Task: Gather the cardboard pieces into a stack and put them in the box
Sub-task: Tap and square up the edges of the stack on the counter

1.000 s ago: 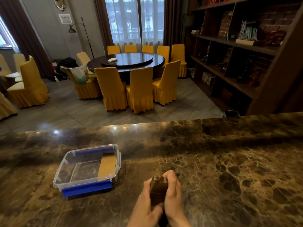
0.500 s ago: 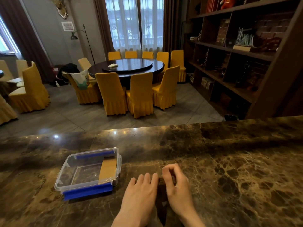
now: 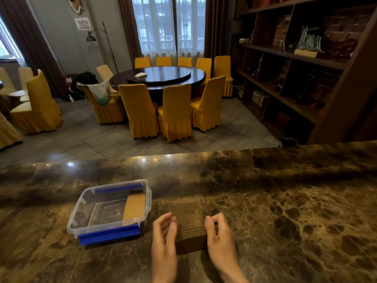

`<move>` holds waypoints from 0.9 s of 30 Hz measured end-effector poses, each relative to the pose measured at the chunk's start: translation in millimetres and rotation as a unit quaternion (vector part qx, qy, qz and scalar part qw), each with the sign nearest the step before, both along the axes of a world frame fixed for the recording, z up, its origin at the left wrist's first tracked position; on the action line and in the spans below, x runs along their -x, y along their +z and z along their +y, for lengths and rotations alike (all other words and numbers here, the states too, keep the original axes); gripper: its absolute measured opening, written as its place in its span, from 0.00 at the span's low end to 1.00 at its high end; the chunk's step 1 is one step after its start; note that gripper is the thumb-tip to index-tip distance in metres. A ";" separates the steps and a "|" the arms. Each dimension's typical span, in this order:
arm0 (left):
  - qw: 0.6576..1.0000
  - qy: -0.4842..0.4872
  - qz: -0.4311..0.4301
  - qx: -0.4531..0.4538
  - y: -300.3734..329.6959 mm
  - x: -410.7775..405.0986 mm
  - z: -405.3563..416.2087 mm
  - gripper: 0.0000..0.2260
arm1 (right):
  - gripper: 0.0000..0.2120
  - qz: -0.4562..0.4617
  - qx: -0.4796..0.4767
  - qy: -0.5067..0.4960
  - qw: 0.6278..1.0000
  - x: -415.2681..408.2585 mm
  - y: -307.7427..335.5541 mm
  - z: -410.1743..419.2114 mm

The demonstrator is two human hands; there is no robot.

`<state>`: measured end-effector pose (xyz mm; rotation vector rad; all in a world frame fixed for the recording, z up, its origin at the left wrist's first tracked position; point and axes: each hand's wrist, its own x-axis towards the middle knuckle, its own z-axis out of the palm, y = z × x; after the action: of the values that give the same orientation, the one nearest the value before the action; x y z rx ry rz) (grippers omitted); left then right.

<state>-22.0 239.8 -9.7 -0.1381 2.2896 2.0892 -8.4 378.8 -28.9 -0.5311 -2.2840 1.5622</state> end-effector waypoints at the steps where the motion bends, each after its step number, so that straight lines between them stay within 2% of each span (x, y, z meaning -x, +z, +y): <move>1: 1.000 0.011 -0.017 -0.015 1.0 1.2 6.1 0.09 | 0.13 0.000 0.002 0.000 1.000 -0.1 -0.5 -0.4; 3: 0.999 0.026 -0.013 0.013 0.2 2.4 17.4 0.13 | 0.15 -0.002 0.008 -0.003 1.000 0.5 1.2 -1.7; 8: 0.995 0.100 0.000 0.030 -0.2 10.6 34.5 0.10 | 0.19 0.023 0.068 -0.052 0.996 4.8 2.5 -1.7; 15: 0.993 0.111 0.008 0.049 -13.7 13.6 29.9 0.13 | 0.20 0.023 0.061 -0.062 0.996 4.6 -4.4 -5.0; 22: 0.994 0.105 0.002 0.024 -15.9 13.6 27.4 0.13 | 0.20 0.035 0.078 -0.085 0.993 5.2 -3.5 -5.3; 27: 0.993 0.116 0.004 0.030 -10.6 15.4 32.7 0.13 | 0.23 0.041 0.081 -0.087 0.992 5.8 5.7 -10.0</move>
<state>-37.5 272.5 -20.2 -0.4187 2.4473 2.1246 -14.2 368.8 -23.2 -0.6760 -2.0040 1.6566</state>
